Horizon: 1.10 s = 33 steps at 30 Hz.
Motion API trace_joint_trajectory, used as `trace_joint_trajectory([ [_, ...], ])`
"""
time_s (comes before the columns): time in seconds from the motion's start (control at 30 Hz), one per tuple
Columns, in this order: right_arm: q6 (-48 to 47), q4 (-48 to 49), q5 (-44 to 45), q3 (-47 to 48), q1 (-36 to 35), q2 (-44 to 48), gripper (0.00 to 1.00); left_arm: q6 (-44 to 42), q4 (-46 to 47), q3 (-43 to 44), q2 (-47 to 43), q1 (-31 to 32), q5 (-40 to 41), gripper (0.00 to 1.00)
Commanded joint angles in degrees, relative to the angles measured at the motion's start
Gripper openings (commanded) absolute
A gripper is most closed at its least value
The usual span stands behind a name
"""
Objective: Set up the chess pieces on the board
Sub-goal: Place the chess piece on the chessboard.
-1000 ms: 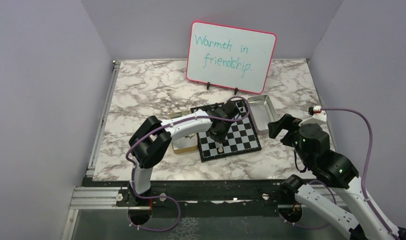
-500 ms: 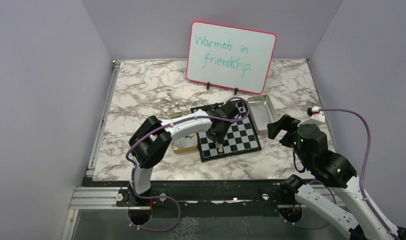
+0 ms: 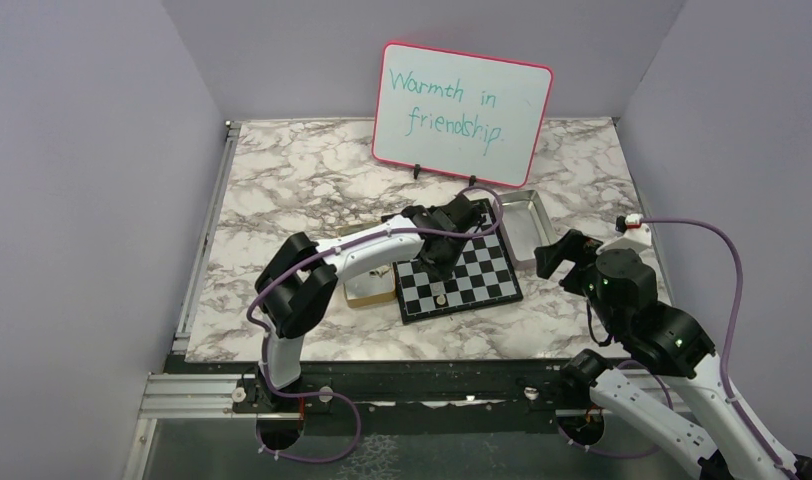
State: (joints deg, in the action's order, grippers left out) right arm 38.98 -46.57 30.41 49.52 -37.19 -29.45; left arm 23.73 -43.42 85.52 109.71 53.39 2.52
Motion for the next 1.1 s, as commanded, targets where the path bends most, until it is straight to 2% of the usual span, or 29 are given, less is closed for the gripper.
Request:
trace_joint_trajectory([
  [0.0,0.48,0.15,-0.44,-0.39,-0.43,0.77,0.97,-0.22,-0.40,1.42,-2.40,0.32,-0.93,0.30],
  [0.27,0.48,0.03,-0.45,-0.73,-0.44,1.06,0.97,0.71,-0.29,0.56,-1.98,-0.15,2.03,0.30],
  [0.57,0.64,-0.06,-0.52,-0.92,-0.43,1.18,0.97,0.79,-0.36,-0.28,-7.29,-2.18,8.41,0.27],
  [0.83,0.70,0.51,-1.14,-1.66,-0.43,1.35,0.97,-0.99,-0.84,-5.36,-14.14,-9.76,12.74,0.27],
  [1.07,0.65,0.35,-1.15,-1.96,-0.50,1.67,0.97,-6.09,-0.73,-10.18,-17.45,-17.09,17.15,0.31],
])
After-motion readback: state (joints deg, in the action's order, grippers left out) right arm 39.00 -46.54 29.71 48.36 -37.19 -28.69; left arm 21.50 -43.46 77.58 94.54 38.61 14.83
